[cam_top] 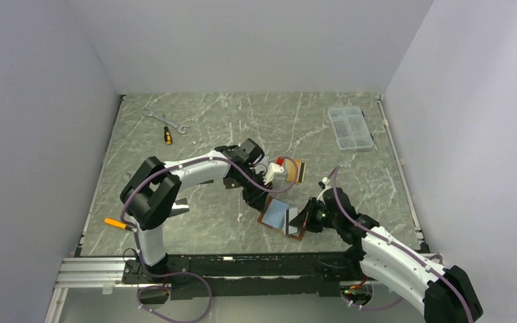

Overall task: Put the credit cards into the card holder
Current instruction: Turn over the card slot in the card holder, then insert the credit card into the card holder.

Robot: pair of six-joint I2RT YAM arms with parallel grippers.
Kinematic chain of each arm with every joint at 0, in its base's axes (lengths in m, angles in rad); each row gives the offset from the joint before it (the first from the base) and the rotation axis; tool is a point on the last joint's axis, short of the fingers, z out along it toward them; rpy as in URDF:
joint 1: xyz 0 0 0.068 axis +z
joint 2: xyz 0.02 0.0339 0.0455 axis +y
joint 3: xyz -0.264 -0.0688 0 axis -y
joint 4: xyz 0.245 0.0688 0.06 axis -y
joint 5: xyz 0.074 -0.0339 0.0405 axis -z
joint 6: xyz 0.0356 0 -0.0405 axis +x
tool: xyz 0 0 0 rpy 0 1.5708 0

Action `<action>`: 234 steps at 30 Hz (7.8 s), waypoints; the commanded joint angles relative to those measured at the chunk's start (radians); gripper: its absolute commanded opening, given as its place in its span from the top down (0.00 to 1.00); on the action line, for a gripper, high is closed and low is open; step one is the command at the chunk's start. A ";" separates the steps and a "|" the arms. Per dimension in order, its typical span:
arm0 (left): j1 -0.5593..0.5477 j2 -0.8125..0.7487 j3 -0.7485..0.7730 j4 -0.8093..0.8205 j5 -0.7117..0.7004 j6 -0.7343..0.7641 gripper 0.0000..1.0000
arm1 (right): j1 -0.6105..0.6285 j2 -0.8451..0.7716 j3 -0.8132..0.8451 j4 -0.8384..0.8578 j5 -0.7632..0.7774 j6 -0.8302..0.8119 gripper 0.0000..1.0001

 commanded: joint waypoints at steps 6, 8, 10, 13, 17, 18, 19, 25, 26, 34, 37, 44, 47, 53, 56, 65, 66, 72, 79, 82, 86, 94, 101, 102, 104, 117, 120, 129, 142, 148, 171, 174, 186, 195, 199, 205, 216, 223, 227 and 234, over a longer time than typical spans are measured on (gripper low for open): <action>0.006 0.102 0.181 0.000 -0.018 0.223 0.72 | -0.039 0.016 -0.027 0.058 -0.090 -0.009 1.00; 0.005 0.114 0.185 0.009 -0.034 0.237 0.72 | -0.047 0.010 -0.034 0.063 -0.098 -0.009 1.00; 0.001 0.121 0.182 0.010 -0.047 0.249 0.72 | -0.055 0.006 -0.043 0.076 -0.109 -0.008 1.00; -0.005 0.139 0.175 -0.002 -0.064 0.266 0.72 | -0.069 0.007 -0.052 0.094 -0.125 -0.012 1.00; -0.011 0.134 0.145 -0.013 -0.090 0.284 0.73 | -0.084 0.024 -0.060 0.137 -0.142 -0.019 1.00; -0.014 0.127 0.133 -0.011 -0.096 0.290 0.73 | -0.087 0.033 -0.060 0.144 -0.147 -0.022 1.00; -0.016 0.123 0.122 -0.014 -0.099 0.296 0.73 | -0.090 0.045 -0.060 0.154 -0.152 -0.026 1.00; -0.038 0.116 0.074 -0.029 -0.127 0.314 0.74 | -0.101 0.089 -0.070 0.247 -0.179 -0.028 1.00; -0.040 0.113 0.066 -0.028 -0.131 0.314 0.74 | -0.103 0.093 -0.069 0.253 -0.176 -0.031 1.00; -0.049 0.070 -0.020 -0.008 -0.130 0.274 0.75 | -0.106 0.030 -0.074 0.268 -0.083 -0.015 1.00; -0.055 0.052 -0.033 -0.011 -0.133 0.258 0.75 | -0.106 -0.011 -0.086 0.256 -0.036 -0.004 1.00; -0.081 0.014 -0.070 -0.009 -0.151 0.246 0.75 | -0.106 -0.022 -0.133 0.313 0.018 0.019 1.00; -0.086 -0.004 -0.082 0.001 -0.164 0.247 0.74 | -0.106 -0.006 -0.154 0.369 0.017 0.031 1.00; -0.103 -0.059 -0.080 -0.001 -0.166 0.224 0.74 | -0.105 -0.005 -0.181 0.417 0.007 0.045 1.00; -0.121 -0.094 -0.096 0.011 -0.167 0.215 0.73 | -0.105 -0.033 -0.187 0.405 0.007 0.048 1.00; -0.226 -0.067 -0.132 0.053 -0.223 0.221 0.74 | -0.105 -0.069 -0.210 0.442 -0.009 0.077 1.00; -0.228 -0.064 -0.135 0.056 -0.238 0.220 0.74 | -0.104 -0.067 -0.210 0.446 -0.011 0.076 1.00; -0.240 -0.062 -0.168 0.087 -0.343 0.204 0.75 | -0.105 -0.016 -0.245 0.517 -0.038 0.082 1.00; -0.254 -0.060 -0.195 0.113 -0.379 0.192 0.76 | -0.103 0.084 -0.245 0.596 -0.061 0.077 1.00; -0.257 -0.057 -0.199 0.114 -0.380 0.193 0.76 | -0.101 0.067 -0.246 0.570 -0.053 0.067 1.00; -0.257 -0.048 -0.194 0.108 -0.377 0.192 0.77 | -0.101 0.003 -0.261 0.535 -0.037 0.059 1.00; -0.259 -0.040 -0.180 0.103 -0.385 0.192 0.83 | -0.102 0.003 -0.282 0.550 -0.014 0.036 1.00; -0.259 -0.037 -0.179 0.103 -0.403 0.192 0.87 | -0.101 0.050 -0.314 0.615 -0.001 0.032 1.00; -0.260 -0.037 -0.179 0.103 -0.403 0.192 0.87 | -0.101 0.058 -0.313 0.616 0.001 0.029 1.00; -0.260 -0.035 -0.178 0.103 -0.408 0.191 0.88 | -0.101 0.065 -0.315 0.619 -0.002 0.025 1.00; -0.260 -0.038 -0.177 0.097 -0.413 0.195 0.90 | -0.064 0.088 -0.298 0.558 0.054 -0.024 1.00; -0.259 -0.040 -0.179 0.100 -0.414 0.193 0.90 | -0.033 0.121 -0.291 0.580 0.066 -0.020 1.00; -0.260 -0.034 -0.181 0.098 -0.418 0.196 0.91 | 0.004 0.115 -0.325 0.629 0.065 0.034 1.00; -0.262 -0.035 -0.174 0.090 -0.418 0.196 0.94 | 0.003 0.119 -0.341 0.606 0.034 0.038 1.00; -0.262 -0.037 -0.177 0.092 -0.430 0.201 0.94 | 0.007 0.150 -0.342 0.627 0.047 0.041 1.00; -0.180 0.021 -0.095 0.067 -0.513 0.216 0.98 | 0.100 0.167 -0.299 0.465 0.072 0.125 1.00; -0.179 0.039 -0.079 0.055 -0.516 0.214 0.98 | 0.109 0.059 -0.311 0.384 0.106 0.156 1.00; -0.200 0.020 -0.095 0.038 -0.500 0.223 0.99 | 0.137 0.162 -0.318 0.465 0.090 0.173 1.00; -0.223 0.012 -0.107 0.031 -0.496 0.227 1.00 | 0.167 0.074 -0.312 0.339 0.155 0.217 1.00; -0.230 0.010 -0.109 0.030 -0.497 0.230 1.00 | 0.185 0.018 -0.327 0.327 0.168 0.236 1.00; -0.232 0.012 -0.104 0.027 -0.487 0.231 1.00 | 0.188 0.210 -0.319 0.473 0.118 0.217 1.00; -0.241 -0.014 -0.139 0.031 -0.462 0.235 1.00 | 0.200 0.371 -0.272 0.514 0.122 0.196 0.89; -0.143 -0.082 -0.132 0.009 -0.257 0.204 1.00 | 0.281 0.299 -0.222 0.342 0.239 0.226 0.56; -0.018 -0.151 -0.151 0.019 -0.064 0.211 1.00 | 0.312 0.306 -0.157 0.266 0.281 0.238 0.46; 0.077 -0.236 -0.176 -0.023 0.089 0.244 1.00 | 0.396 0.362 -0.003 0.011 0.404 0.239 0.41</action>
